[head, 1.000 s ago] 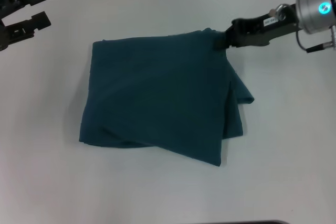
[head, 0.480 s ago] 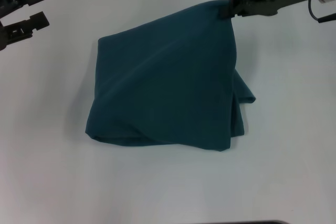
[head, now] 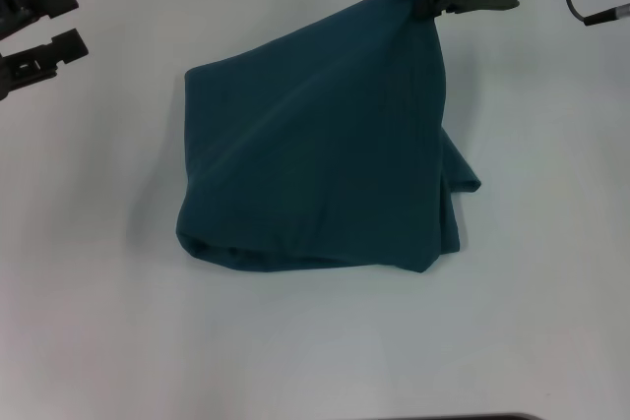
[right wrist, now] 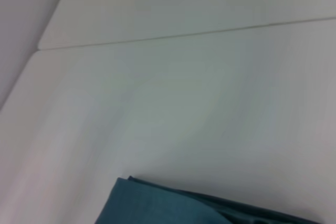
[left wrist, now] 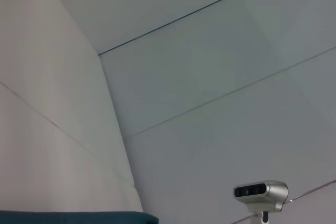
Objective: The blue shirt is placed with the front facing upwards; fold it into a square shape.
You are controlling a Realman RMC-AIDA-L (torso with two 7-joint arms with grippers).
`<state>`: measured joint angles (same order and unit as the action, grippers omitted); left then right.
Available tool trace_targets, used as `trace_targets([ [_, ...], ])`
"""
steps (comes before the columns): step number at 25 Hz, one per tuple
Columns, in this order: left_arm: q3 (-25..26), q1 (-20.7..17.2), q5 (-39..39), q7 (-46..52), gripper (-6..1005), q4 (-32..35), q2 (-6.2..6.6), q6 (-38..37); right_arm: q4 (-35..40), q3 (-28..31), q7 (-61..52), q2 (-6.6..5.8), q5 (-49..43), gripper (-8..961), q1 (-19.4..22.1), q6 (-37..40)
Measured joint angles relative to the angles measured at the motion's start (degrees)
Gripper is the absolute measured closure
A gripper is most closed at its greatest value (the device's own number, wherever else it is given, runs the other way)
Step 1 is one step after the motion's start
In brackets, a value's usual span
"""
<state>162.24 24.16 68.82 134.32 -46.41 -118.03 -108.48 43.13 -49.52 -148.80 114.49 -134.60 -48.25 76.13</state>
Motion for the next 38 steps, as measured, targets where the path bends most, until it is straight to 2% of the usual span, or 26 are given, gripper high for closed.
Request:
trace_targets([
  [6,0.01,-0.43,0.0,-0.02,69,0.05,-0.13,0.04,-1.4,-3.47,-0.01,0.44,-0.81,870,-0.61,-3.95],
  [12,0.03,-0.56,0.0,-0.02,70,0.09,-0.26,0.11,-3.96,-4.01,-0.01,1.14,-5.06,857,-2.09,-7.37],
  [21,0.1,-0.67,0.0,-0.56,70,1.33,-0.26,0.57,-4.52,-5.92,0.56,1.66,-5.32,838,-2.35,-10.75],
  [26,0.09,-0.75,0.0,-0.93,70,2.25,-0.02,0.65,-5.88,-8.07,-0.13,1.49,-6.58,827,-3.03,-13.05],
  [30,0.09,-0.81,0.0,-0.96,70,2.26,0.0,0.71,-5.62,-7.57,-1.15,0.93,-7.83,625,-2.79,-12.97],
  [35,0.67,-0.6,0.01,-0.98,71,2.19,0.26,0.95,-4.96,-6.72,-0.81,-1.12,-7.12,450,-2.09,-1.6],
  [37,0.86,-0.42,0.02,-0.99,71,2.3,0.41,1.12,-3.9,-6.05,-0.79,-1.34,-6.98,387,-1.06,3.71],
  [38,0.86,-0.38,0.03,-0.98,71,2.31,0.42,1.23,-3.05,-5.38,-0.76,-1.26,-6.75,389,-0.24,6.74],
])
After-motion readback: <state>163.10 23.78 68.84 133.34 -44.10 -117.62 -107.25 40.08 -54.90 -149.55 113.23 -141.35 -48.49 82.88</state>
